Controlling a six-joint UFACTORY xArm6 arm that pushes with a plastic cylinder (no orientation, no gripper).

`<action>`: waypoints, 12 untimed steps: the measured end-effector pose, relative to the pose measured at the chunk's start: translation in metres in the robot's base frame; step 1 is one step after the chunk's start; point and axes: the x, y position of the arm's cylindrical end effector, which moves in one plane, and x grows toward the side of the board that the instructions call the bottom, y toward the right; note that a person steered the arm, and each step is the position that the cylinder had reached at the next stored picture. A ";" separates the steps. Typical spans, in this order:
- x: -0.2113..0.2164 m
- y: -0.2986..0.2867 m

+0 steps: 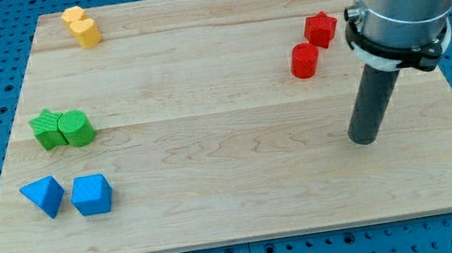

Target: Push red circle into red star

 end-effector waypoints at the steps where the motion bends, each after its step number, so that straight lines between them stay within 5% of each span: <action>1: -0.020 -0.004; 3: -0.073 -0.065; 5: -0.130 -0.055; 12: -0.131 -0.078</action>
